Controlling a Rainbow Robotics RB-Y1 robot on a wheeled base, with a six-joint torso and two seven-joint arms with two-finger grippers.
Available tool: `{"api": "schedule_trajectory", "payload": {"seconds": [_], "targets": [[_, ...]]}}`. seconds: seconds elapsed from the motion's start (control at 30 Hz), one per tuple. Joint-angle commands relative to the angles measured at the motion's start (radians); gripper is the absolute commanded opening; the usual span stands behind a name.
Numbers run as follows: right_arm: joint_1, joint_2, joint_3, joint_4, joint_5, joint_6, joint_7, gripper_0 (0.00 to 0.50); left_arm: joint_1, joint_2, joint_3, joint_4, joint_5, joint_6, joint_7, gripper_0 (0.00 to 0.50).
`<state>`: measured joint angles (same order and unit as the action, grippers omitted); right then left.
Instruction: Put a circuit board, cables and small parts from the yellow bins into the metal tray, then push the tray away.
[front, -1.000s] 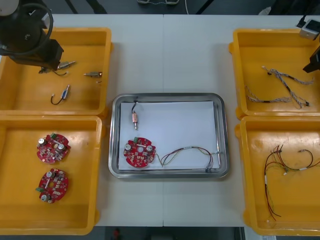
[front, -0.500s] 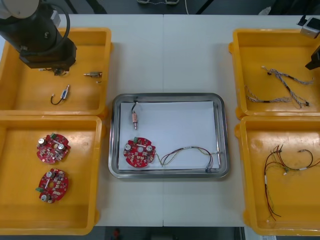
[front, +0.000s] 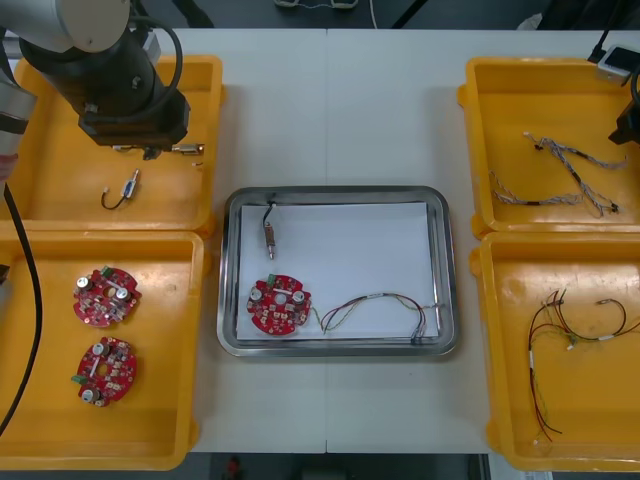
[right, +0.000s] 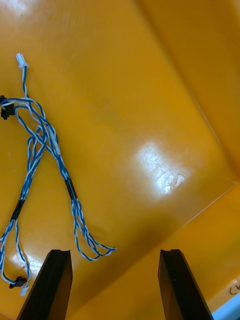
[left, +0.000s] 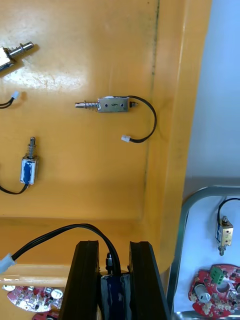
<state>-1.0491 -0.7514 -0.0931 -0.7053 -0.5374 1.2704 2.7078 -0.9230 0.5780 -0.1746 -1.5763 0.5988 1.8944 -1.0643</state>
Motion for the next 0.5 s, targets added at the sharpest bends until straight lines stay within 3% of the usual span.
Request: {"api": "schedule_trajectory", "payload": {"seconds": [0.03, 0.5], "targets": [[-0.002, -0.046, -0.002, 0.013, 0.000, -0.022, -0.003, 0.500, -0.030, -0.015, 0.029, -0.077, -0.008, 0.025, 0.079, 0.002], [-0.002, 0.003, -0.002, 0.199, -0.067, -0.210, -0.003, 0.500, -0.030, -0.012, 0.030, -0.105, 0.006, 0.025, 0.113, 0.001]]}}
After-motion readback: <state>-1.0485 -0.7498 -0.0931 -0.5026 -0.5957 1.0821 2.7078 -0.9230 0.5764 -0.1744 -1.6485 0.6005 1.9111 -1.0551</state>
